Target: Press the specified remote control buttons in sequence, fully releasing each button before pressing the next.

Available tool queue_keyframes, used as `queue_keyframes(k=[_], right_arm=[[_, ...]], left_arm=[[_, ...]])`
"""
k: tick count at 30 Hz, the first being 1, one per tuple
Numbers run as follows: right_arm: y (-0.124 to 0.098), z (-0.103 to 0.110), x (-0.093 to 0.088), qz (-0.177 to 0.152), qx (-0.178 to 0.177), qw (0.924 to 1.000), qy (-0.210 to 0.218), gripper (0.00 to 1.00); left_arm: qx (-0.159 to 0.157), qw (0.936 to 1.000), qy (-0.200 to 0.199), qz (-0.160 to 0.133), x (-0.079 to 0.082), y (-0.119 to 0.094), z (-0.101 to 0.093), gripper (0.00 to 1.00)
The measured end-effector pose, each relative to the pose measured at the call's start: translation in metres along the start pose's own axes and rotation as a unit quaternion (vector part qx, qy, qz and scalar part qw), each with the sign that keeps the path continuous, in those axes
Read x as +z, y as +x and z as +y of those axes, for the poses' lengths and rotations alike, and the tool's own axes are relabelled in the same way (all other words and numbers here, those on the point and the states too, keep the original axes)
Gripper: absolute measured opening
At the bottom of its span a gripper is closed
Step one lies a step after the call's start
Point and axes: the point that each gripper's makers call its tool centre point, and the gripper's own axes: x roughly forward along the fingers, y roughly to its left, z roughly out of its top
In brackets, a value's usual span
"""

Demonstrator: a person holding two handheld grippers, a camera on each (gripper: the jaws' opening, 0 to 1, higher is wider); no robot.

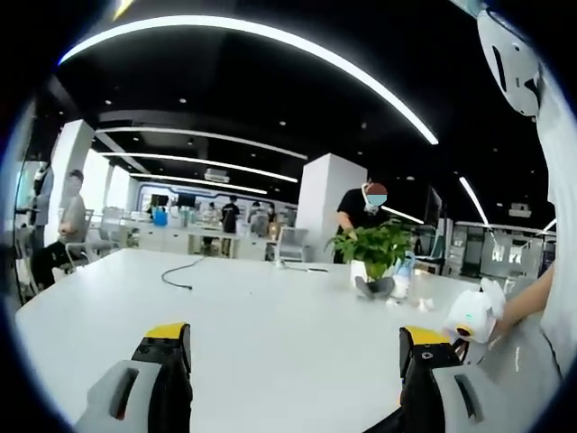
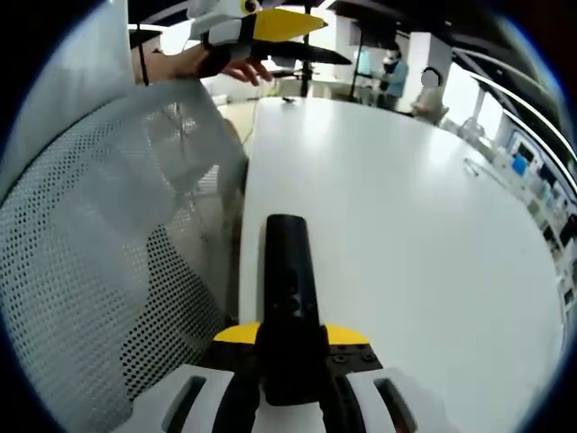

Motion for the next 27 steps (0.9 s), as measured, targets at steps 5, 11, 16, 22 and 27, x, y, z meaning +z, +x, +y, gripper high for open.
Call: queue_keyframes(k=[5, 11, 16, 22, 27], right_arm=[[0.000, 0.000, 0.000, -0.005, 0.001, 1.0000, 0.001, 0.22], [0.000, 0.000, 0.001, -0.004, 0.000, 1.0000, 0.004, 0.22], [0.000, 0.000, 0.001, 0.002, -0.003, 1.0000, 0.004, 0.22], [0.001, -0.001, 0.001, -0.002, -0.002, 1.0000, 0.002, 0.22], [0.001, -0.001, 0.001, 0.003, 0.000, 1.0000, 0.000, 0.21]], left_arm=[[0.011, 0.9999, 0.007, 0.004, 0.000, -0.002, 0.003, 1.00], [0.016, 0.9997, 0.004, 0.018, -0.005, -0.004, 0.005, 1.00], [0.040, 0.9987, -0.016, 0.028, -0.014, -0.010, 0.017, 1.00], [0.046, 0.9988, -0.009, 0.010, -0.005, -0.011, 0.022, 1.00], [0.054, 0.9985, 0.002, 0.011, -0.002, -0.010, 0.021, 1.00]])
